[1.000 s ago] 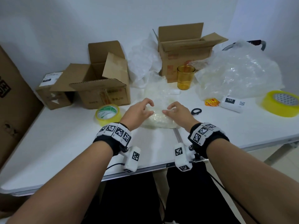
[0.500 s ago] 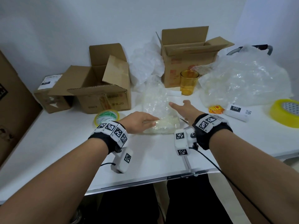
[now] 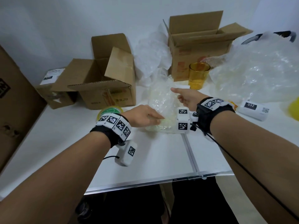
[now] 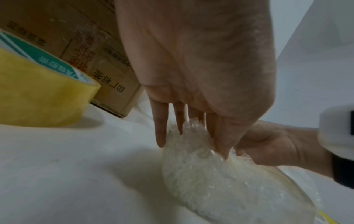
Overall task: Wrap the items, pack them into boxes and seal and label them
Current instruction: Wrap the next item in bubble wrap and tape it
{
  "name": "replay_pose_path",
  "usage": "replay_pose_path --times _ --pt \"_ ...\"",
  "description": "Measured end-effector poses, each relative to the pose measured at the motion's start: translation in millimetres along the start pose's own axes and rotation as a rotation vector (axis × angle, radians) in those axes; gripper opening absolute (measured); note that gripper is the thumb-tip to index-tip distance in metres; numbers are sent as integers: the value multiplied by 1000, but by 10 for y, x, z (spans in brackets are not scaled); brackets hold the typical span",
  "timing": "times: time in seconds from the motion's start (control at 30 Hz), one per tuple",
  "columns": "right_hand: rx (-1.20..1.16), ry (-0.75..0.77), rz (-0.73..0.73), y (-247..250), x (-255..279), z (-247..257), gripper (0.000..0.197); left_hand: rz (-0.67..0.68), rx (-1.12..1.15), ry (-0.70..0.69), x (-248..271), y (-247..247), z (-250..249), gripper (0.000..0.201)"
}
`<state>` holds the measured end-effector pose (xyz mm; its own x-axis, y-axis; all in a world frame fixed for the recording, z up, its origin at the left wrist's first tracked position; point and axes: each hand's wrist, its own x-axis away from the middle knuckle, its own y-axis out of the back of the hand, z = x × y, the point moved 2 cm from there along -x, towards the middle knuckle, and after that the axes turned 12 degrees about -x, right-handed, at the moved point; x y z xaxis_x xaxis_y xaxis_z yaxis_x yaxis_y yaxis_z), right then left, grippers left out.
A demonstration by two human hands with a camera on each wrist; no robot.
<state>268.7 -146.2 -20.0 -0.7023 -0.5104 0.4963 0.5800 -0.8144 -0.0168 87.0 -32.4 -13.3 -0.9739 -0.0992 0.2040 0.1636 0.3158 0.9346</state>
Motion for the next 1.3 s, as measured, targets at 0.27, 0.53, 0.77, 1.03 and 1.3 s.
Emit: replay_pose_path --times 0.27,0.53,0.77,1.03,1.3 --pt "180 30 -66 -174 26 84 91 37 17 7 9 12 -3 31" --pt "345 25 -5 -240 -19 250 20 21 43 38 12 4 15 32" --pt "499 109 35 -232 322 318 48 32 92 64 -52 -46 71 29" --pt "865 104 259 -216 832 249 79 -40 140 33 -16 -151 71 28" --pt "1244 466 133 -391 828 -360 59 -613 39 54 102 -355 8 32"
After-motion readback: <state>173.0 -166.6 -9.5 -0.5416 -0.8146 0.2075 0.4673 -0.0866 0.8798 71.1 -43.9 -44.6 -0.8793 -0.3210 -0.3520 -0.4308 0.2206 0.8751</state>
